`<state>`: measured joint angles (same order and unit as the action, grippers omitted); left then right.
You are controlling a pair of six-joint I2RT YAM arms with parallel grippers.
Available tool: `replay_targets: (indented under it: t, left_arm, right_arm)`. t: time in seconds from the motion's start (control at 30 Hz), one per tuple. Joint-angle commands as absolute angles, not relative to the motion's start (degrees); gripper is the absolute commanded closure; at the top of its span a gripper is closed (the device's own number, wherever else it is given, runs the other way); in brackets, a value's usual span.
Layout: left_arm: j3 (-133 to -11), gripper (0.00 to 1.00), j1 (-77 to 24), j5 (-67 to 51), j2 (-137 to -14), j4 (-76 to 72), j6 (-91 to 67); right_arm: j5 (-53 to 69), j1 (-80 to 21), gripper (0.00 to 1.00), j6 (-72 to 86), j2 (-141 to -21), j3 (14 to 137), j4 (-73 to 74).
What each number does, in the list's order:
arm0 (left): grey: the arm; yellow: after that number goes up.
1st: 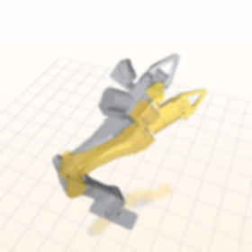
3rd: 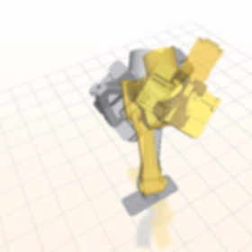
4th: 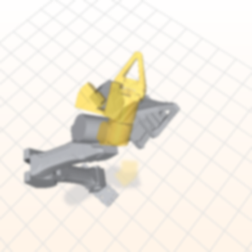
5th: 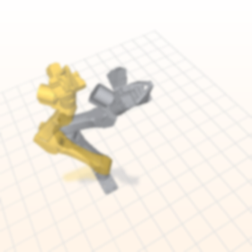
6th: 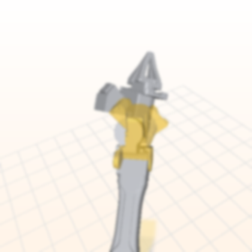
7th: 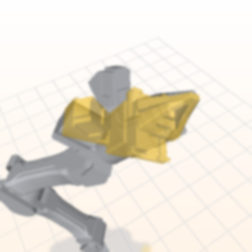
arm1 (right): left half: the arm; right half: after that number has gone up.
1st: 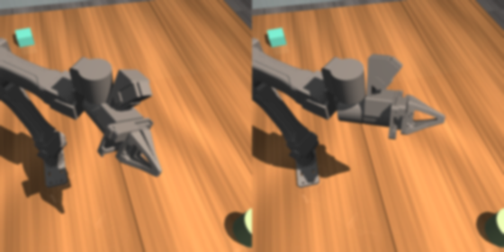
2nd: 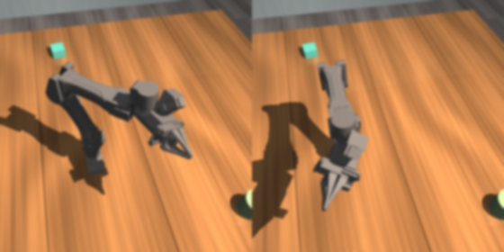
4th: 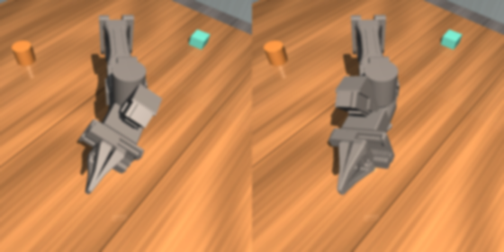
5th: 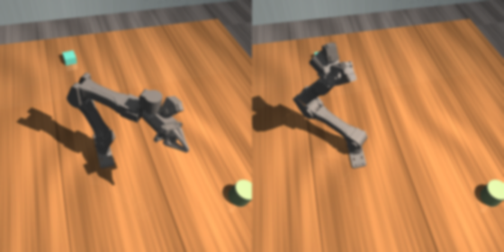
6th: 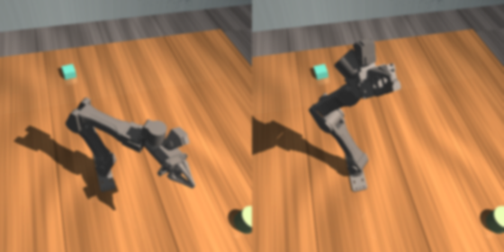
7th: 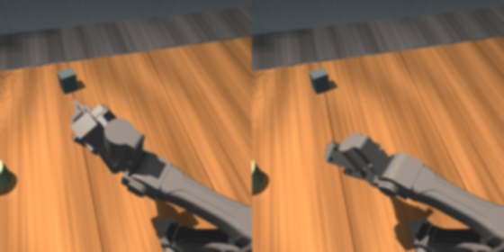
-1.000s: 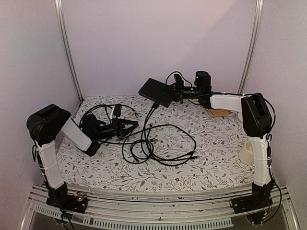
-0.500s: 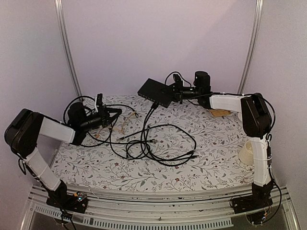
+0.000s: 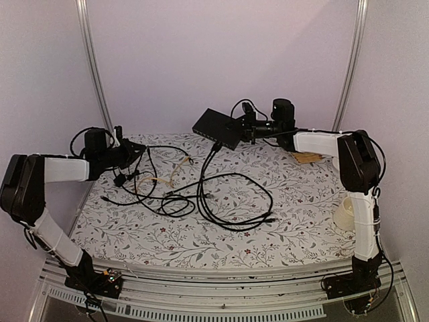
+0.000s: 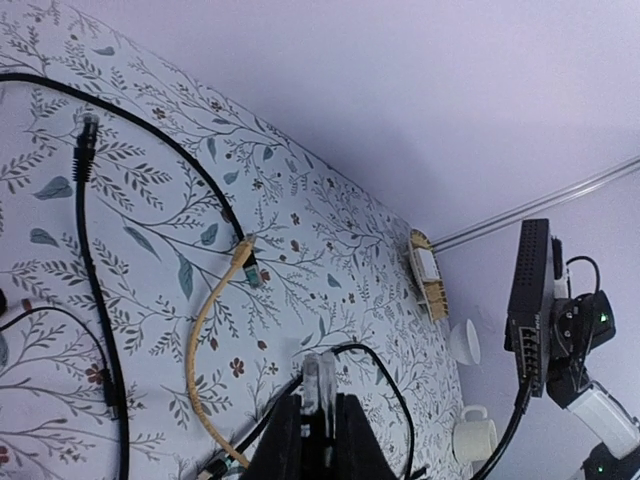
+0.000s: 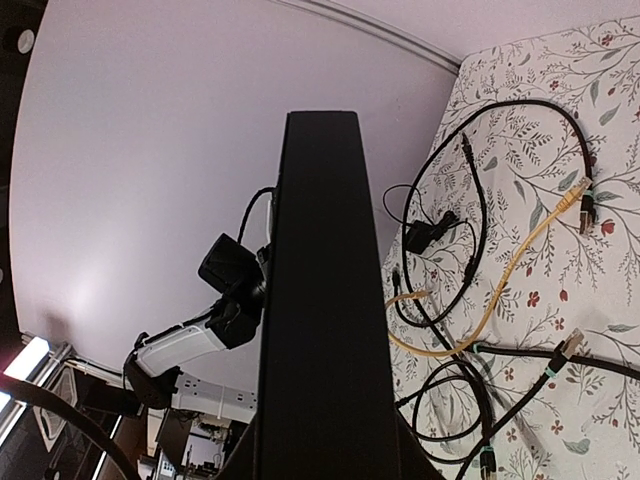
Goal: Pull the plug from the switch port
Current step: Place the connector at the corner of the board, then pick up the connector from the center of the board.
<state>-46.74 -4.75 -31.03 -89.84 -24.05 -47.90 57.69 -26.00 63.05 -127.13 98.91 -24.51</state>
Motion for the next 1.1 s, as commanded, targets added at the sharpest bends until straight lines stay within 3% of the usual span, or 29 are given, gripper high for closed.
replay_targets:
  t: [0.0,0.1,0.27,0.6,1.07]
  left_arm:
    - [-53.23,0.93,-1.09,-27.72,-91.84,-11.75,-42.61]
    - [-55.44,0.71,0.11,-29.37,-93.77,-9.08,-42.19]
    - [-55.28,0.51,0.00,-28.81,-93.25,-8.74,-43.23]
    - [-58.27,0.50,-6.56,-33.17,-90.18,-8.56,-43.61]
    - [-58.41,0.49,-23.05,-38.14,-99.93,-10.08,-46.14]
  right_arm:
    - [58.22,-25.71,0.98,62.52,-121.57,99.17,-29.47]
    - [58.30,-25.66,0.98,62.36,-121.08,98.84,-29.43]
    - [58.40,-25.74,0.98,62.23,-120.76,98.61,-29.20]
    - [58.60,-25.63,0.98,62.12,-120.41,98.18,-29.35]
    - [61.90,-24.23,0.98,67.26,-118.12,92.24,-38.12]
